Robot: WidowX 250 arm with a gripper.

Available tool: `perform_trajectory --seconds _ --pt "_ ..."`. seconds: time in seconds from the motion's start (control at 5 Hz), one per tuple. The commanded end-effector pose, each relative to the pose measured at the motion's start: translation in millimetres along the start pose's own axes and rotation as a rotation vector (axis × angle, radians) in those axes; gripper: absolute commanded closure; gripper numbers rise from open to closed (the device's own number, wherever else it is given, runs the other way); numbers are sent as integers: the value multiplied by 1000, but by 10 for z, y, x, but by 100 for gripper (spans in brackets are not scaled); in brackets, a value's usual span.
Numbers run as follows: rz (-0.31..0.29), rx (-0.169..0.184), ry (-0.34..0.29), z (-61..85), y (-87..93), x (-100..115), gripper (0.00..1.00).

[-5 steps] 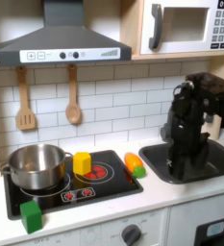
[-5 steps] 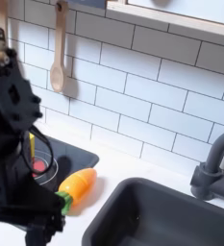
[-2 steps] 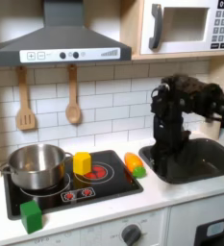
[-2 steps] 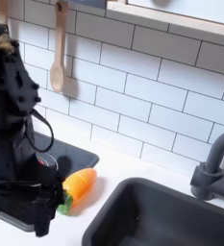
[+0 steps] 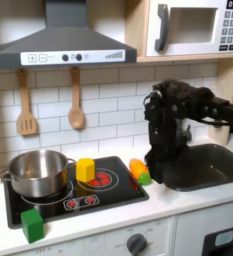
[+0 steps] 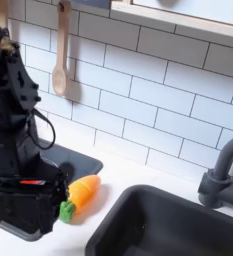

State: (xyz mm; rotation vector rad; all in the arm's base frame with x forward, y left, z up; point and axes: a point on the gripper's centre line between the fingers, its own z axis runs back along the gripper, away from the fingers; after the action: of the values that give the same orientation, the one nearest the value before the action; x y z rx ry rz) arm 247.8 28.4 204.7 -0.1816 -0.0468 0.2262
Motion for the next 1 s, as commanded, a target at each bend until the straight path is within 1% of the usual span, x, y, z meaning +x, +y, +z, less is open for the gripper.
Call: perform_trajectory --seconds 0.0,0.2,0.4,0.6,0.8 --pt "-79 7 1 -20 28 162 0" --pt "-126 80 -29 -15 63 285 0" --pt "-131 157 -49 -25 135 370 0" --pt "-157 163 -37 -85 91 401 0" --pt "-141 130 -32 -113 51 438 0"
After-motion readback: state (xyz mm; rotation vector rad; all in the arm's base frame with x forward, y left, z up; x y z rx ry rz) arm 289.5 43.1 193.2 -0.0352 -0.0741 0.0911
